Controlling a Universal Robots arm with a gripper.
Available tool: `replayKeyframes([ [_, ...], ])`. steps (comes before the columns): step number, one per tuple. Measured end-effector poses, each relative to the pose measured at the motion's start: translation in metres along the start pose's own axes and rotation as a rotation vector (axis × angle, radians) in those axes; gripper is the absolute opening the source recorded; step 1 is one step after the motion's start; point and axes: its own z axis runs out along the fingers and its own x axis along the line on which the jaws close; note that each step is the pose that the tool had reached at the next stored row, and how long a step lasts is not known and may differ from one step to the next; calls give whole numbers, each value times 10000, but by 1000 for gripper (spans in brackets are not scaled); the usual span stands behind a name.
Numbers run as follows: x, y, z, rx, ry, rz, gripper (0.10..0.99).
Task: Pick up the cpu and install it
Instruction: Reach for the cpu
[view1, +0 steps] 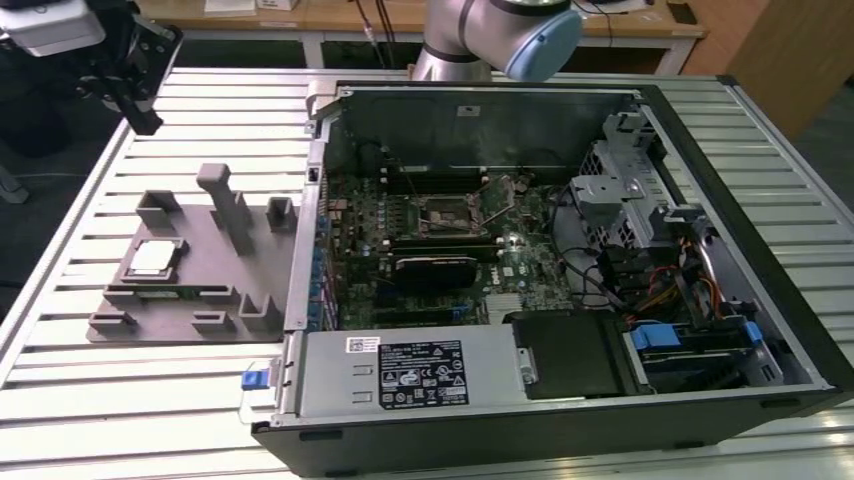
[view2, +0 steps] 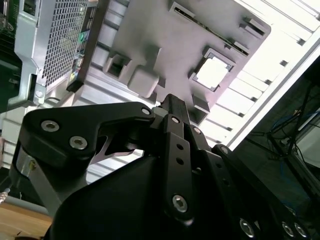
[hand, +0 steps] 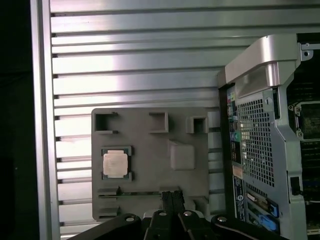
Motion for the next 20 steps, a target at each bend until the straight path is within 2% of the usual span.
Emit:
replayKeyframes([
  [8, 119, -10, 63, 0, 0, -1, 106],
  [20, 280, -24, 101, 0, 0, 0, 106],
])
